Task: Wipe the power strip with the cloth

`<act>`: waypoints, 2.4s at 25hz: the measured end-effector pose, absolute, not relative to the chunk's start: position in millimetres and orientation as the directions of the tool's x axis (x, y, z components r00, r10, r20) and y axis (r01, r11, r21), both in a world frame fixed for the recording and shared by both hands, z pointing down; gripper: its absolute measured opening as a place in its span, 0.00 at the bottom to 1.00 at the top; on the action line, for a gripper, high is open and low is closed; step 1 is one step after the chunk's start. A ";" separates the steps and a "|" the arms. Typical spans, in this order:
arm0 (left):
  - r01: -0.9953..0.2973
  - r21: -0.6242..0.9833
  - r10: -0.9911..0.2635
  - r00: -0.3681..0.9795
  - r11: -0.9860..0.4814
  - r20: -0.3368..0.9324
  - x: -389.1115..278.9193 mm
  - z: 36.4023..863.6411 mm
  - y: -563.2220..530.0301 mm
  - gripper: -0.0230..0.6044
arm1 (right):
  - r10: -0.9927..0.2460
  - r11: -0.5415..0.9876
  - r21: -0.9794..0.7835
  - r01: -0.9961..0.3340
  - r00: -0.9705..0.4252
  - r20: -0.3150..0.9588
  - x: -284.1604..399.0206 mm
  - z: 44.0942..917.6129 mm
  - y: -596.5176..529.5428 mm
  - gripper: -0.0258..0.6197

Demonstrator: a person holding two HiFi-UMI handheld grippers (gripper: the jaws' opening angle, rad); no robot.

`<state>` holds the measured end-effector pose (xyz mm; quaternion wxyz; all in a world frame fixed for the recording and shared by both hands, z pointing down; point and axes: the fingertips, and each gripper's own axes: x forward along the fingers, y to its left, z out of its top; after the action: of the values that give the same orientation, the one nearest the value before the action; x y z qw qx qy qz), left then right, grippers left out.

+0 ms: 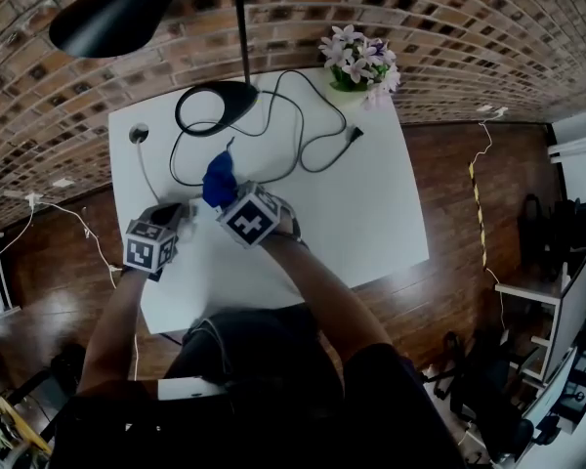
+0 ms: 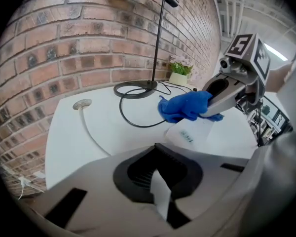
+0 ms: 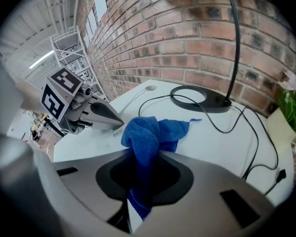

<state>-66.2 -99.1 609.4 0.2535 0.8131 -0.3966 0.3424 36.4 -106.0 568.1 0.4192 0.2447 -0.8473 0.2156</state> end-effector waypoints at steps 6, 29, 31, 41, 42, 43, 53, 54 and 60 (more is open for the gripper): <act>-0.818 0.142 -0.476 0.455 -0.557 0.753 -65.2 607.6 -99.4 0.05 | -0.301 0.724 -0.114 -0.680 -0.460 0.835 83.0 567.2 -120.3 0.13; -0.813 0.137 -0.487 0.464 -0.566 0.740 -64.2 607.9 -99.4 0.05 | -0.332 0.642 0.019 -0.766 -0.256 0.908 219.6 586.1 -80.1 0.13; -0.812 0.140 -0.484 0.466 -0.567 0.741 -64.1 608.3 -98.9 0.05 | -0.359 0.644 0.035 -0.764 -0.261 0.896 226.1 576.0 -80.9 0.13; -0.816 0.143 -0.485 0.462 -0.559 0.742 -65.1 608.0 -98.9 0.05 | -0.435 0.781 0.265 -0.565 -0.189 0.880 252.0 507.4 -85.1 0.12; -0.819 0.142 -0.485 0.458 -0.556 0.744 -66.0 608.4 -98.9 0.05 | -0.444 0.788 0.287 -0.545 -0.179 0.878 255.0 499.6 -87.5 0.12; -0.819 0.142 -0.484 0.458 -0.555 0.746 -66.3 608.6 -98.9 0.05 | -0.445 0.798 0.300 -0.523 -0.175 0.878 255.3 492.3 -89.4 0.12; -0.817 0.142 -0.486 0.461 -0.559 0.742 -63.5 609.2 -98.5 0.05 | -0.284 0.944 0.227 -0.237 -0.241 0.928 169.0 535.1 -92.9 0.12; -0.818 0.143 -0.488 0.463 -0.557 0.740 -62.7 608.7 -98.7 0.05 | -0.271 0.950 0.217 -0.224 -0.249 0.930 160.4 542.9 -92.2 0.12; -0.818 0.150 -0.486 0.466 -0.555 0.740 -62.4 608.9 -98.6 0.05 | -0.248 0.959 0.199 -0.201 -0.260 0.933 131.9 570.6 -92.6 0.13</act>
<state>-62.4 -98.6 608.9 0.2522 0.8180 -0.3986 0.3291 131.9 -92.6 570.6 0.5914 0.1415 -0.7936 -0.0196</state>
